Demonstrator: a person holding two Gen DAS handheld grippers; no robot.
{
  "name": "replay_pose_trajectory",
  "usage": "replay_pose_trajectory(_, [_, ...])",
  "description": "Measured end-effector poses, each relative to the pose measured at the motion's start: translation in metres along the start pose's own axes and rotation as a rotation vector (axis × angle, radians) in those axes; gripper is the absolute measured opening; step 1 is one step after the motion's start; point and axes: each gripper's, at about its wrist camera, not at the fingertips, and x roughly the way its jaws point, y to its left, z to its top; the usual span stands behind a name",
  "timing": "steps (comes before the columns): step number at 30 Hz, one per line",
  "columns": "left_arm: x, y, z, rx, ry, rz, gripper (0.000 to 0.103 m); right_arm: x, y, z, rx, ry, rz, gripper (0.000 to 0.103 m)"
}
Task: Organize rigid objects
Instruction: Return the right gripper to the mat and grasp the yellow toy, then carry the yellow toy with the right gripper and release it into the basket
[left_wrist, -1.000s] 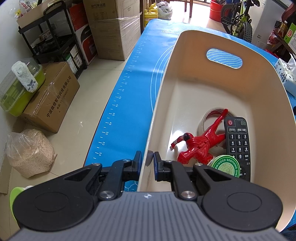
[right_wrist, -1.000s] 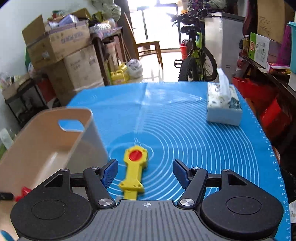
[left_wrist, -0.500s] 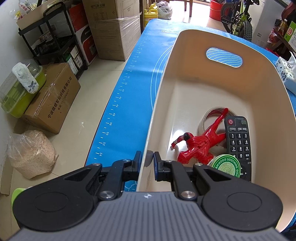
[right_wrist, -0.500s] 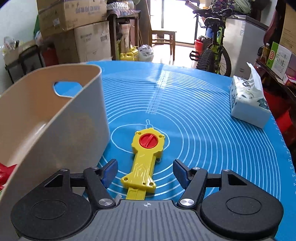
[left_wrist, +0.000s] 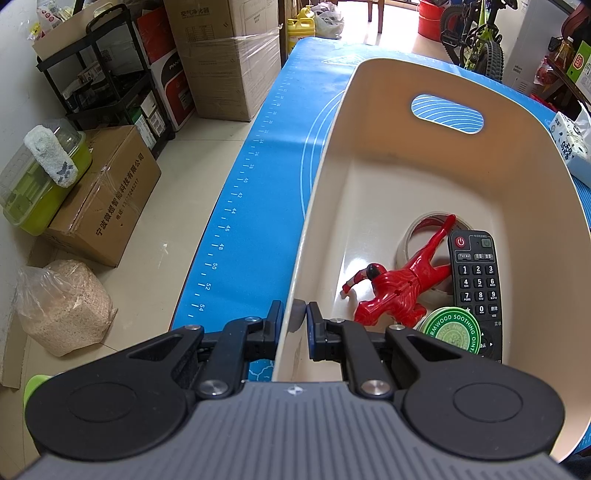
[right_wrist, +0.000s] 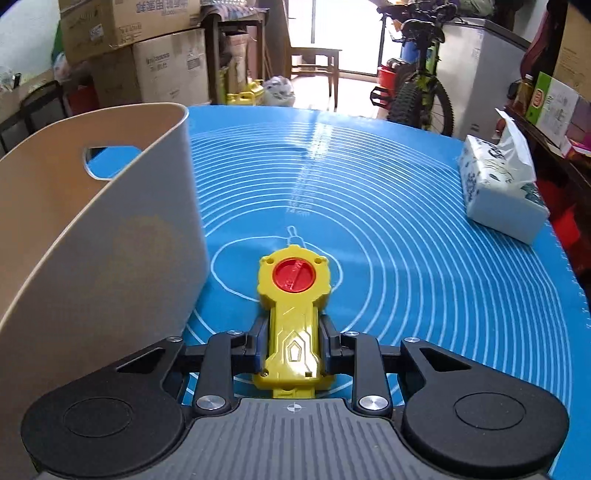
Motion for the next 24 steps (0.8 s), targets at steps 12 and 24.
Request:
replay_pose_trajectory(12, [-0.001, -0.001, 0.000, -0.003, -0.004, 0.000, 0.015, -0.039, -0.021, -0.007, 0.071, -0.051, -0.058, 0.036])
replay_pose_trajectory(24, [-0.001, -0.001, 0.000, 0.000, -0.005, 0.003, 0.015, -0.115, -0.024, 0.024, 0.077, -0.226, -0.031, 0.036])
